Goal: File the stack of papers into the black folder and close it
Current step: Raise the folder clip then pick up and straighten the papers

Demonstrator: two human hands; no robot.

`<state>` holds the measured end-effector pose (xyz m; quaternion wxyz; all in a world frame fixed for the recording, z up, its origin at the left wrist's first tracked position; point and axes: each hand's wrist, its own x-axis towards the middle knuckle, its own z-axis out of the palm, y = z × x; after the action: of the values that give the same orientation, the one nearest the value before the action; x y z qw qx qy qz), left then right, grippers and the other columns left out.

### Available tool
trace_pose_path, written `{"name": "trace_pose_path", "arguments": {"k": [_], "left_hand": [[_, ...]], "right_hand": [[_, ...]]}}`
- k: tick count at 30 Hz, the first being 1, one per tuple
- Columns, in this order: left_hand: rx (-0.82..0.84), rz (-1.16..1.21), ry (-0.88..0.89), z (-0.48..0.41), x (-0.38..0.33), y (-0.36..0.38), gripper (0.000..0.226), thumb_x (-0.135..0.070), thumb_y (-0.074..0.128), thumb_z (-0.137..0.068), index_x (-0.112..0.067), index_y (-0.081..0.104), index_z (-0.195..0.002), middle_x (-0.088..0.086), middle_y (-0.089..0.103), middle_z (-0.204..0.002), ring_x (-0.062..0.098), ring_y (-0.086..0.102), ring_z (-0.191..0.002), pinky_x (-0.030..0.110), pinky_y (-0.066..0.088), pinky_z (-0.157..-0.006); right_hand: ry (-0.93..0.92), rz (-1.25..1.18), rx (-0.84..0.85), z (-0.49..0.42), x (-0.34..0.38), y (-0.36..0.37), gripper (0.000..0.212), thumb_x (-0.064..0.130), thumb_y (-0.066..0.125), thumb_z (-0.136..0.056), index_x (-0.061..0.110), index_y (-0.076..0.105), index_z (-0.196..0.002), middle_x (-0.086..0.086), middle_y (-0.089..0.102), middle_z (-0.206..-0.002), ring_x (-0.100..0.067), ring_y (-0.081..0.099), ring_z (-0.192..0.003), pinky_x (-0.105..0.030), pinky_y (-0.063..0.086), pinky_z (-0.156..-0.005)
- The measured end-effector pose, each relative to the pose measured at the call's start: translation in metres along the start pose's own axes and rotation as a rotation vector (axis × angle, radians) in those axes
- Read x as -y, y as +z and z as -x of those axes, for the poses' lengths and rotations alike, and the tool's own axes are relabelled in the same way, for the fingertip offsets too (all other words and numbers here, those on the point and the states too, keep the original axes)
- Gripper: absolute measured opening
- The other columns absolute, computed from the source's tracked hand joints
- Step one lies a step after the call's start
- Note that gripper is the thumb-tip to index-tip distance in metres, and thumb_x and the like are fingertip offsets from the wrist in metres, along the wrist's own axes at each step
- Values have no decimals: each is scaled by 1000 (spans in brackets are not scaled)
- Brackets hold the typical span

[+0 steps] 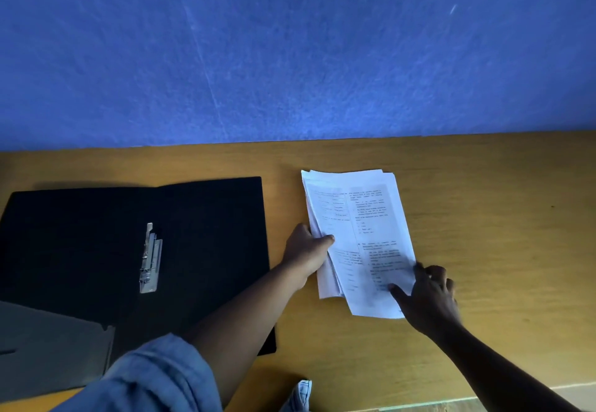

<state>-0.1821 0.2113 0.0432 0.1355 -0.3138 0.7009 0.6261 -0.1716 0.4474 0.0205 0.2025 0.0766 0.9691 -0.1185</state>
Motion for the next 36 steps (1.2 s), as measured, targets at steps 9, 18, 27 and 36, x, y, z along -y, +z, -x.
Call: {"name": "trace_pose_path", "arguments": {"k": [9,18,27,36], "left_hand": [[240,7,21,19,12,-28,27,-17,49,-97,-32,60,-117,-11,67,-112,5,63,-96,23,48,-68],[197,360,-222,74,80,-127,20,-20,51,-100,-23,70,-107,-2,79,-92,14,75,-81,32,58,-63],[-75,470,-155,117,136,-191,24,-21,53,-100,-9,70,-109,9,78,-99,24,75,-88,30,60,-67],[35,537,-14,95,126,-265,50,-41,79,-76,-4,61,-106,19,72,-107,32,71,-91,48,60,-76]], "right_hand": [[-26,-224,-27,-9,0,-9,42,40,66,-84,10,67,-113,-15,64,-106,-33,60,-89,-38,52,-72],[12,-1060,629,39,58,-10,37,18,66,-81,2,70,-114,-24,73,-110,-39,69,-99,-49,49,-88],[41,-1106,638,109,146,63,27,9,63,-88,6,68,-115,-24,74,-107,-45,70,-94,-54,59,-75],[-342,-984,713,94,176,44,44,3,70,-85,8,57,-126,-21,70,-119,-41,67,-107,-49,58,-84]]}}
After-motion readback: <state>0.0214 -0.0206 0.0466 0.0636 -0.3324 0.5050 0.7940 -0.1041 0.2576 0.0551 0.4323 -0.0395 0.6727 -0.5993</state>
